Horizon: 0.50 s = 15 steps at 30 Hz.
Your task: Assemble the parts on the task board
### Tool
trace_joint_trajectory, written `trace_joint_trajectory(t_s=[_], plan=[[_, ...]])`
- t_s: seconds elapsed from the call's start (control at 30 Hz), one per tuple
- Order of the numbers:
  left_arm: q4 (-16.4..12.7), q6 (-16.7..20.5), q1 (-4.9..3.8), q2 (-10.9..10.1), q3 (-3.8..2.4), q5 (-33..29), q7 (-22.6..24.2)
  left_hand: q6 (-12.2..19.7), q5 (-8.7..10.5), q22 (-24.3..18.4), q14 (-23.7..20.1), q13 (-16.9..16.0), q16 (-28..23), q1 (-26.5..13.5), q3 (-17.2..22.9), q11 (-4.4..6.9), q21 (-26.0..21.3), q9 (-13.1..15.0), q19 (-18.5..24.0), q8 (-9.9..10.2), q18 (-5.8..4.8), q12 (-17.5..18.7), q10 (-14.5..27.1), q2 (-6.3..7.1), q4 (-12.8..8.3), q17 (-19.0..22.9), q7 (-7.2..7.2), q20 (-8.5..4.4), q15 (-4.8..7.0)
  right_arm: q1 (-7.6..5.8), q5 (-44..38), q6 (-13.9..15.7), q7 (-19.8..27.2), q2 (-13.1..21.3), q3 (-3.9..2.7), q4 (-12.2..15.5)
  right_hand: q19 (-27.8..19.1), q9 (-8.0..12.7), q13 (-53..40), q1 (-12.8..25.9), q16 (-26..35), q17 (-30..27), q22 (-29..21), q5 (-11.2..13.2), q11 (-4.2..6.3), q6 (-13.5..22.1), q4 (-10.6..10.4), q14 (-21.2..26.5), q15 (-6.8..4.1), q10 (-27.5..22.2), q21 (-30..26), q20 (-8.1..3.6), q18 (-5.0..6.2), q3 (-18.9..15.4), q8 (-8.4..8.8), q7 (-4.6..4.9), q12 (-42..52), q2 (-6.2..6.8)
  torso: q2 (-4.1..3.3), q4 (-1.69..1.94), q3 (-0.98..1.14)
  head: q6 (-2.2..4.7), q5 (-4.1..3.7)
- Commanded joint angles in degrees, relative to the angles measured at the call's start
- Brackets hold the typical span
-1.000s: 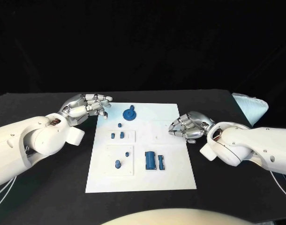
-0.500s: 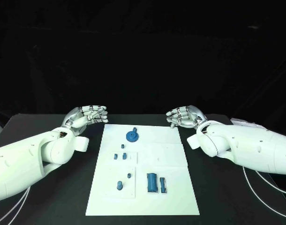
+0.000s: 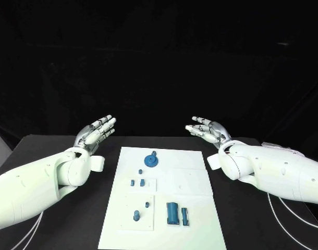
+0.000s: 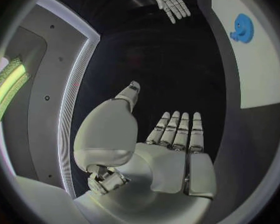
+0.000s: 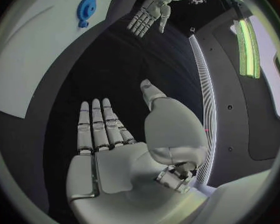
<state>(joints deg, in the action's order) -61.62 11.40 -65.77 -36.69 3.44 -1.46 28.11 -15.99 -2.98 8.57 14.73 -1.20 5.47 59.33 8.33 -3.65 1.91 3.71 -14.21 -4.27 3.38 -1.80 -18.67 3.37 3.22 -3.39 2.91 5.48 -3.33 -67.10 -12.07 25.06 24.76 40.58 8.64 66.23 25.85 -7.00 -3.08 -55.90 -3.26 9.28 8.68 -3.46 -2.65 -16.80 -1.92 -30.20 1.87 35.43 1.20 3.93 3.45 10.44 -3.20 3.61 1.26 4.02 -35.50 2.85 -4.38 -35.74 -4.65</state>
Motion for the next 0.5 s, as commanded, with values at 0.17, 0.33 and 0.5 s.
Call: trace_joint_trajectory(t_s=[0.17, 0.33, 0.5], plan=[[-7.4, 9.3, 1.3, -1.9, -0.93, 0.5, 0.6, 16.0, 2.98, -8.6, -14.7, 1.2, -5.5, -59.3, -8.3, 3.65, -1.9, -3.7, 14.2, 4.3, -3.38, 1.8, 18.7, -3.37, -3.2, 3.4, -2.91, -5.48, 3.33, 2.37, 4.5, 7.2, 2.0, 1.4, -2.81, 8.1, -25.8, 7.0, 3.1, 55.9, 3.3, -9.3, -8.7, 3.5, 2.65, 16.8, 1.9, 30.2, -1.87, -35.4, -1.2, -3.93, -3.45, -10.4, 3.2, -3.61, -1.3, -4.02, 3.4, -2.25, 3.44, 1.06, 3.61], [-16.1, 19.0, 3.09, -4.4, -1.97, 0.9, 1.1, 16.0, 2.98, -8.6, -14.7, 1.2, -5.5, -59.3, -8.3, 3.65, -1.9, -3.7, 14.2, 4.3, -3.38, 1.8, 18.7, -3.37, -3.2, 3.4, -2.91, -5.48, 3.33, 4.86, 8.6, 13.6, 3.7, 2.9, -5.99, 16.6, -25.8, 7.0, 3.1, 55.9, 3.3, -9.3, -8.7, 3.5, 2.65, 16.8, 1.9, 30.2, -1.87, -35.4, -1.2, -3.93, -3.45, -10.4, 3.2, -3.61, -1.3, -4.02, 4.31, -2.85, 4.38, 1.36, 4.64], [-23.2, 27.0, 4.56, -6.5, -2.83, 1.2, 1.4, 16.0, 2.98, -8.6, -14.7, 1.2, -5.5, -59.3, -8.3, 3.65, -1.9, -3.7, 14.2, 4.3, -3.38, 1.8, 18.7, -3.37, -3.2, 3.4, -2.91, -5.48, 3.33, 6.4, 11.2, 17.7, 4.7, 3.8, -7.96, 21.9, -25.8, 7.0, 3.1, 55.9, 3.3, -9.3, -8.7, 3.5, 2.65, 16.8, 1.9, 30.2, -1.87, -35.4, -1.2, -3.93, -3.45, -10.4, 3.2, -3.61, -1.3, -4.02, 4.32, -2.85, 4.38, 1.36, 4.65]])
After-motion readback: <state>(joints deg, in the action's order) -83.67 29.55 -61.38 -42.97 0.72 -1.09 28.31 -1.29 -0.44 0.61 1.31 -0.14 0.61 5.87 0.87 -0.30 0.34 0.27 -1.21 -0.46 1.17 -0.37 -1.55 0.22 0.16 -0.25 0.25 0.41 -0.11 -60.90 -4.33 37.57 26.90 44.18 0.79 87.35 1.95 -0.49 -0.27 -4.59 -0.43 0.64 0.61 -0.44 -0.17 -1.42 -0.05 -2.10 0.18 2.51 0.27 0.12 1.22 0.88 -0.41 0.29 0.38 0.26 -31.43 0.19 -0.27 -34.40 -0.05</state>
